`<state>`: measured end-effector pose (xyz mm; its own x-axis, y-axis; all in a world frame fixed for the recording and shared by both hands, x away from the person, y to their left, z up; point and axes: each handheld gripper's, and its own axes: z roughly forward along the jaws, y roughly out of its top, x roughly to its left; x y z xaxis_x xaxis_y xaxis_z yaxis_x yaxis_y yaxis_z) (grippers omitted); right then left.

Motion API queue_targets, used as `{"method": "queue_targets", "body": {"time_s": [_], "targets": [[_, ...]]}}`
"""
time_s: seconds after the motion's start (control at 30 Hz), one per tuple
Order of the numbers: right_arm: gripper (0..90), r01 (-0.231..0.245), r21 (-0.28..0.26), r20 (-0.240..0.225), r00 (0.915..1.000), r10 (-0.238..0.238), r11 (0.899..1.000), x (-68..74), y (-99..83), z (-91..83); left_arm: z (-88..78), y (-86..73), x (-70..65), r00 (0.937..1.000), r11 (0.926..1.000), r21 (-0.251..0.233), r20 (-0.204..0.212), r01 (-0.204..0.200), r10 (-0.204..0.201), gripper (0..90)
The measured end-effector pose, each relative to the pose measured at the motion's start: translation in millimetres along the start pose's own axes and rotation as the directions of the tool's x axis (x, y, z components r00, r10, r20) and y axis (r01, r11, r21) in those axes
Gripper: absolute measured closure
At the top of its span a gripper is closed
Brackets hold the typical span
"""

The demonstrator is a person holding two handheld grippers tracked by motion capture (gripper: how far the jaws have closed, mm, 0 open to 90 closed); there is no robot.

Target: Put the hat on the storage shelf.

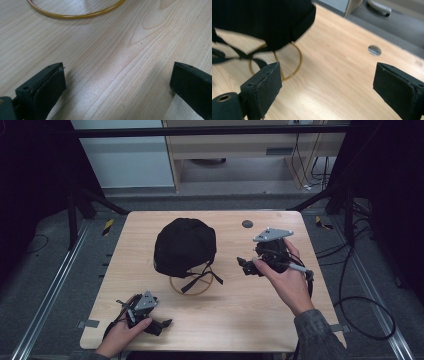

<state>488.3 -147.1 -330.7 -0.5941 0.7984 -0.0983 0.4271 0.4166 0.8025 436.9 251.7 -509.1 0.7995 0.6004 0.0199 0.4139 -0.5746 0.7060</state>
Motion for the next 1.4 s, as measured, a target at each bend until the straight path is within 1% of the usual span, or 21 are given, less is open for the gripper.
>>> {"method": "queue_targets", "body": {"time_s": [0.17,0.4,0.57,0.67,0.7,0.73,0.77,0.8,0.9,1.0,1.07,1.1,1.13,1.2,1.27,1.3,1.4], "targets": [[8.7,-0.025,0.024,-0.011,0.9996,0.025,0.999,-0.2,-25.7,8.5,0.0,0.0,0.0,1.0000,1.0000,0.000,0.000,0.000,0.000,0.0],[9.7,-0.059,0.044,-0.010,0.9982,0.060,0.997,-0.8,-63.6,20.0,0.0,0.0,0.0,1.0000,1.0000,0.000,0.000,0.000,0.000,0.0],[10.0,-0.097,0.060,-0.018,0.9950,0.099,0.993,2.2,-91.1,28.6,0.0,0.0,0.0,1.0000,1.0000,0.000,0.000,0.000,0.000,0.0],[10.1,-0.111,0.069,-0.026,0.9933,0.113,0.991,3.8,-102.7,33.5,0.0,0.0,-0.1,1.0000,1.0000,0.000,-0.001,0.001,-0.001,0.0],[10.2,-0.125,0.073,-0.030,0.9914,0.128,0.989,4.7,-106.9,35.5,0.0,0.0,-0.1,1.0000,1.0000,0.000,-0.001,0.001,-0.001,0.0],[10.2,-0.127,0.077,-0.030,0.9911,0.130,0.989,4.8,-110.1,37.3,0.0,0.0,-0.1,1.0000,1.0000,0.000,-0.001,0.001,-0.001,0.0],[10.2,-0.140,0.082,-0.032,0.9891,0.143,0.987,5.5,-113.0,39.2,0.0,-0.1,-0.1,1.0000,1.0000,0.000,-0.001,0.001,-0.001,0.0],[10.2,-0.138,0.085,-0.032,0.9894,0.141,0.987,5.3,-115.9,41.3,0.0,0.0,-0.1,1.0000,1.0000,0.000,-0.001,0.001,-0.001,0.0],[10.3,-0.155,0.095,-0.035,0.9867,0.159,0.983,6.7,-122.4,46.6,0.0,0.0,-0.1,1.0000,1.0000,0.000,-0.001,0.001,-0.001,0.0],[10.3,-0.155,0.114,-0.024,0.9870,0.159,0.981,8.7,-129.1,54.6,0.0,0.0,-0.1,1.0000,1.0000,0.000,-0.001,0.001,-0.001,0.0],[10.3,-0.153,0.124,-0.018,0.9875,0.157,0.980,9.5,-131.8,59.3,0.0,-0.1,-0.1,1.0000,1.0000,0.000,-0.001,0.001,-0.001,0.0],[10.3,-0.166,0.129,-0.019,0.9854,0.169,0.978,10.2,-133.4,62.8,0.0,-0.1,-0.1,1.0000,1.0000,0.000,-0.001,0.001,-0.001,0.0],[10.3,-0.162,0.134,-0.015,0.9861,0.166,0.978,9.8,-134.4,65.9,0.0,-0.1,-0.1,1.0000,1.0000,0.000,-0.001,0.001,-0.001,0.0],[10.9,-0.175,0.135,-0.003,0.9843,0.177,0.975,10.3,-135.9,70.8,-0.1,-0.1,-0.1,1.0000,1.0000,0.000,-0.001,0.001,-0.001,0.0],[10.9,-0.177,0.136,-0.009,0.9837,0.179,0.975,10.0,-137.4,75.2,0.0,-0.1,-0.2,1.0000,1.0000,-0.001,-0.001,0.002,-0.002,0.0],[10.9,-0.185,0.142,-0.007,0.9822,0.188,0.972,10.6,-138.0,77.1,0.0,-0.1,-0.2,1.0000,1.0000,0.000,-0.001,0.002,-0.002,0.0],[10.8,-0.181,0.160,-0.002,0.9831,0.183,0.971,11.7,-141.3,83.0,0.0,-0.1,-0.2,1.0000,1.0000,-0.001,-0.001,0.002,-0.002,0.0]]}}
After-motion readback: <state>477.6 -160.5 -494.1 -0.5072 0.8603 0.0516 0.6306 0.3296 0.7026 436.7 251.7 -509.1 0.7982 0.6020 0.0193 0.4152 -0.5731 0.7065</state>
